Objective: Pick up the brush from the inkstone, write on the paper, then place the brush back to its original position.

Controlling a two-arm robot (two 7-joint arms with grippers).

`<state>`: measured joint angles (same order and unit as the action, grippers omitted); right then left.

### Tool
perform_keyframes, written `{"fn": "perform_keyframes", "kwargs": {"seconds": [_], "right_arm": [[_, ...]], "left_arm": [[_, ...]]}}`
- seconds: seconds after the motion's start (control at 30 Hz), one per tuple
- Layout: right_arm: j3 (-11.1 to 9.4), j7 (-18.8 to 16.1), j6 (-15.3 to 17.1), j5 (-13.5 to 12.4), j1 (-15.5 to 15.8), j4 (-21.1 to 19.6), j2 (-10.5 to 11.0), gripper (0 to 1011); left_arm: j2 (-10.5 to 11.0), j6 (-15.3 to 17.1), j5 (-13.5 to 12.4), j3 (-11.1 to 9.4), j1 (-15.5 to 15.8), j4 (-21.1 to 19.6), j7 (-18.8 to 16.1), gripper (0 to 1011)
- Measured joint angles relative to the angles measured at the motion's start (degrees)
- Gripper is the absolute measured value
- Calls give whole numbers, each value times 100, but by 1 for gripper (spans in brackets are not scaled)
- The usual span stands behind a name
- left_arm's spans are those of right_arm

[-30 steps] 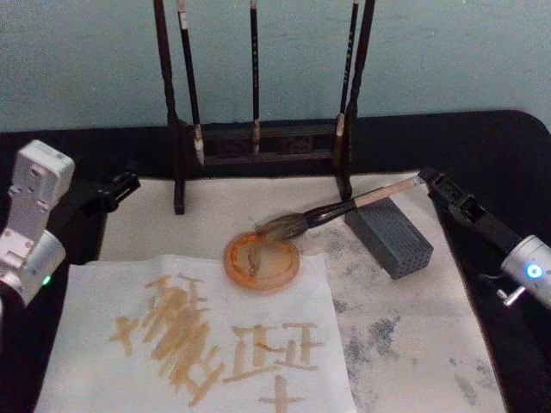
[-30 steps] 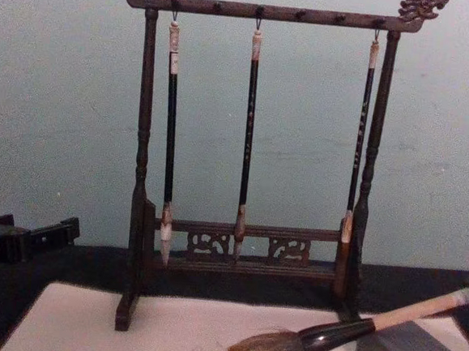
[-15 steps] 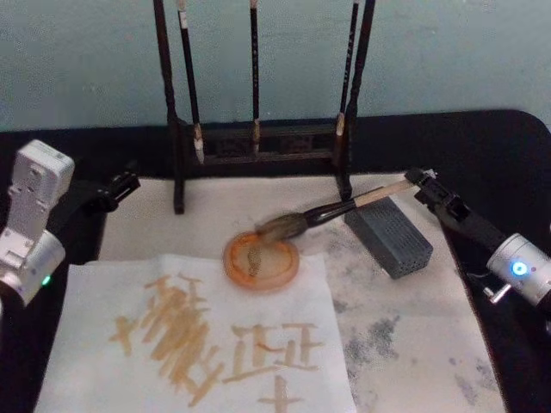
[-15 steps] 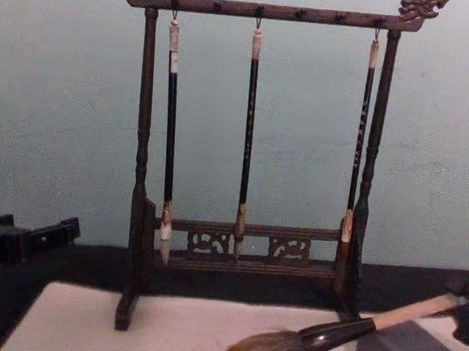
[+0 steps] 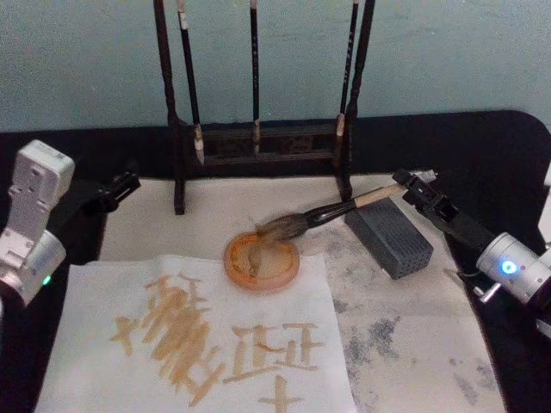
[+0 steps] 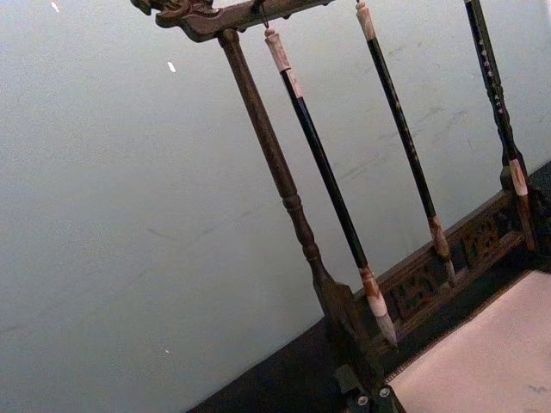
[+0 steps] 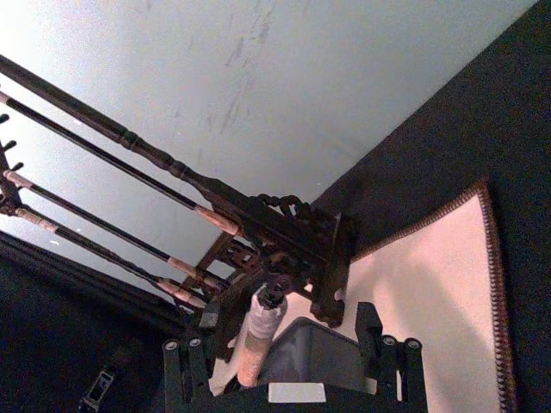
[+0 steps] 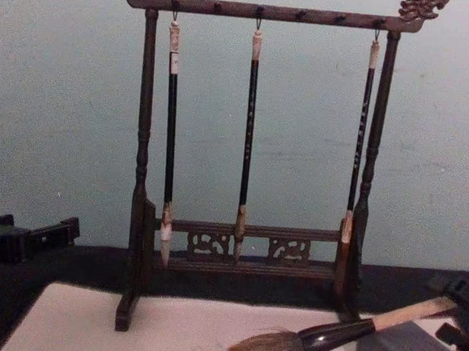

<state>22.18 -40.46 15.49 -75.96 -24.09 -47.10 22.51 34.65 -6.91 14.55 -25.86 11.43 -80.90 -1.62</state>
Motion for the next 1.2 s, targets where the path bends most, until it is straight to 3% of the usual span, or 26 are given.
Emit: {"fn": "perform_keyframes", "kwargs": {"seconds": [0.97, 1.2], "right_arm": [[74, -179, 4, 90, -92, 14, 1, 1002], [71, -174, 3, 87, -91, 13, 1, 859]], "left_arm": [[0, 0, 0, 0, 0, 0, 0, 1002], [0, 0, -1, 0, 0, 0, 0, 1002]]}}
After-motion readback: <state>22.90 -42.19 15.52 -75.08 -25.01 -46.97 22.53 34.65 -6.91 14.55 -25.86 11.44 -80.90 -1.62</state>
